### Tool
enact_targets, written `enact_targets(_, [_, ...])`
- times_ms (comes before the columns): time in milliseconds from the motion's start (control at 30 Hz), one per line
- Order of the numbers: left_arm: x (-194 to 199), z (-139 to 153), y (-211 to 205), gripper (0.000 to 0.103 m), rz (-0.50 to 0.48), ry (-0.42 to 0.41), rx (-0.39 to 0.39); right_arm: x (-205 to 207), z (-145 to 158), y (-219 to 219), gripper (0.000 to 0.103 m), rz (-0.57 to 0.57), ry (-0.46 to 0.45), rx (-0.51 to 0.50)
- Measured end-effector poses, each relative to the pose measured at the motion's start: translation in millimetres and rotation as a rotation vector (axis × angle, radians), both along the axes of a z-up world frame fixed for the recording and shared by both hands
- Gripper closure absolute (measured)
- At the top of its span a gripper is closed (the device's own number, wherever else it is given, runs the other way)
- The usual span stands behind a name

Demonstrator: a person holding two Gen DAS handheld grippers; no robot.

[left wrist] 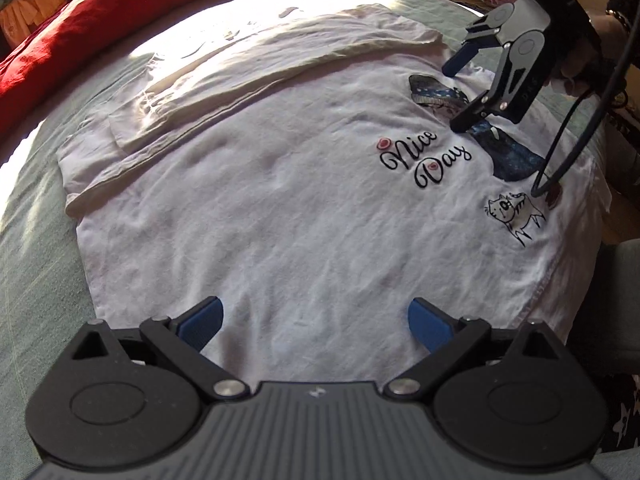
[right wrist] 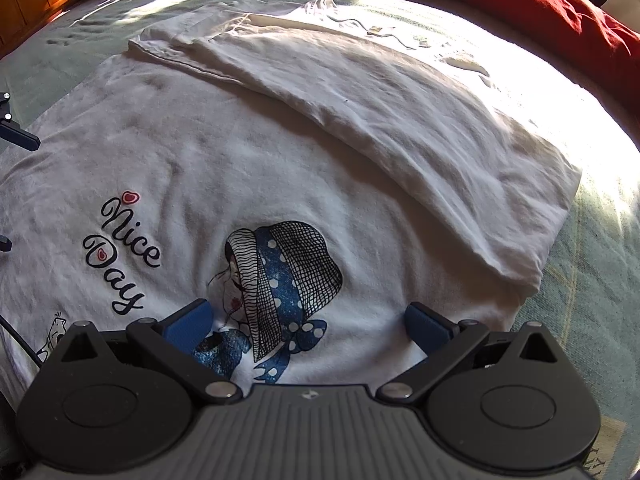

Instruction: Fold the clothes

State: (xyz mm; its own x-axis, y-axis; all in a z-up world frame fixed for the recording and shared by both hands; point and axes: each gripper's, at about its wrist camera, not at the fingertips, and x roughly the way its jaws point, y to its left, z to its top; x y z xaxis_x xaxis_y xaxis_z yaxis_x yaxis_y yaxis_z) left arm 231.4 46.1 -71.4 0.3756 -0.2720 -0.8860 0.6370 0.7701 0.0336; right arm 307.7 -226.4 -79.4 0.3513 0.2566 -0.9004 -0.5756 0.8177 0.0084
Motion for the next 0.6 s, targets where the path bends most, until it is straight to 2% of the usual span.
enact_targets(233, [5.7,10.3,16.9,0.005,0.141,-0.002,-0.019,-1.6,-1.8,-1.2,0.000,0.002,-0.014,0.010])
enact_targets(367, [11.0,13.8,26.1,0.005,0.215,-0.005,-0.033,-1.7,-0.8,-5.2,0.000,0.040,-0.010,0.021])
enact_targets(500, [32.6,-1.8,30.5,0.005,0.237,-0.031,-0.067,-5.8,-1.7,-6.8,0.000,0.041,-0.032,0.030])
enact_targets(600, [34.1,-8.0,37.0,0.005,0.222,-0.026,-0.094,-13.0,-2.8,-6.8,0.000,0.018,-0.069,0.033])
